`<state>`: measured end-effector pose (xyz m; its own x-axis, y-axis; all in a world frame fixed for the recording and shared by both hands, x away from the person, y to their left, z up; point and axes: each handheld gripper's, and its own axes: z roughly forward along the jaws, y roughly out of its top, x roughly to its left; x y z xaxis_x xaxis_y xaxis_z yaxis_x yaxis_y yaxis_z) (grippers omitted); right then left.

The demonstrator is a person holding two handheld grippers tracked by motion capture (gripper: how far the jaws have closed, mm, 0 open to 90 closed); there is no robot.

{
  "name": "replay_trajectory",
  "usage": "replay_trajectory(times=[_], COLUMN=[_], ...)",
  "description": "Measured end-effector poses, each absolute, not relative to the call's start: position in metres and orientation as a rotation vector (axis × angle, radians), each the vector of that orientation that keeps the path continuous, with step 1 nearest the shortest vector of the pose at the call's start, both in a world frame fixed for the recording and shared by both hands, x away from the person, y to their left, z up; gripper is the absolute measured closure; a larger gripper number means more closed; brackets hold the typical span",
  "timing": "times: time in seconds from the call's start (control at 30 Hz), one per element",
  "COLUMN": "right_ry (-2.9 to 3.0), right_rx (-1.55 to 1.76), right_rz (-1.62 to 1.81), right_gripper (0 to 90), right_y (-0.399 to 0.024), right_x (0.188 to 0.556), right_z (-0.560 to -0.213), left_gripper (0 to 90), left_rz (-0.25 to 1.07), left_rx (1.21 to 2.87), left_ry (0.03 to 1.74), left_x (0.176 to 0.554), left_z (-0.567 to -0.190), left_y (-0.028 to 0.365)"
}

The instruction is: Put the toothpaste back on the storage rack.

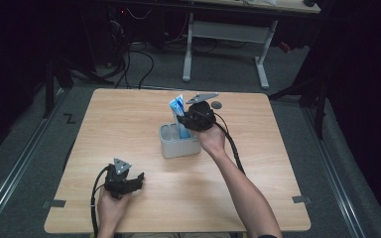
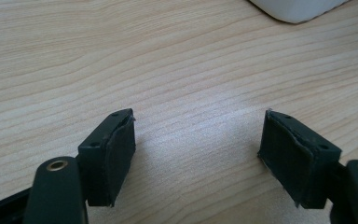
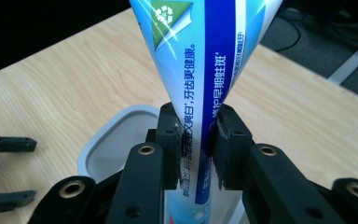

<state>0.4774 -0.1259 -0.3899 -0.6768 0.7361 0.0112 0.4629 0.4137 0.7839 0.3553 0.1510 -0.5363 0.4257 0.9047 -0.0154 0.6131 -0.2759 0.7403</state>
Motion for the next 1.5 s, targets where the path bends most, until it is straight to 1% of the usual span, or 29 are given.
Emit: replay_trajectory(times=[0.27,0.6,1.0,1.2,1.33,1.4,1.5], right_ry=[2.369,2.359,2.325,2.320,2.324,2.334,2.344], right_rx=[1.030,1.144,1.160,1.174,1.207,1.218,1.204], right_rz=[1.079,1.067,1.110,1.118,1.130,1.145,1.139], right_gripper=[74.1,73.8,72.1,68.2,60.7,55.3,55.0], right_y=[-0.120,-0.129,-0.132,-0.133,-0.135,-0.135,-0.133], right_x=[0.476,0.477,0.475,0.475,0.476,0.477,0.476], right_z=[-0.400,-0.407,-0.412,-0.414,-0.415,-0.417,-0.418], left_gripper=[26.9,26.5,26.9,27.0,27.2,27.2,27.0], left_rz=[0.539,0.530,0.533,0.537,0.537,0.538,0.541], left_rx=[1.991,1.990,1.995,1.997,1.997,1.998,2.000], left_ry=[1.279,1.271,1.267,1.265,1.265,1.265,1.264], left_x=[0.355,0.356,0.356,0.356,0.356,0.356,0.356], left_z=[-0.536,-0.536,-0.536,-0.536,-0.536,-0.536,-0.537], left_y=[0.152,0.152,0.152,0.151,0.151,0.151,0.151])
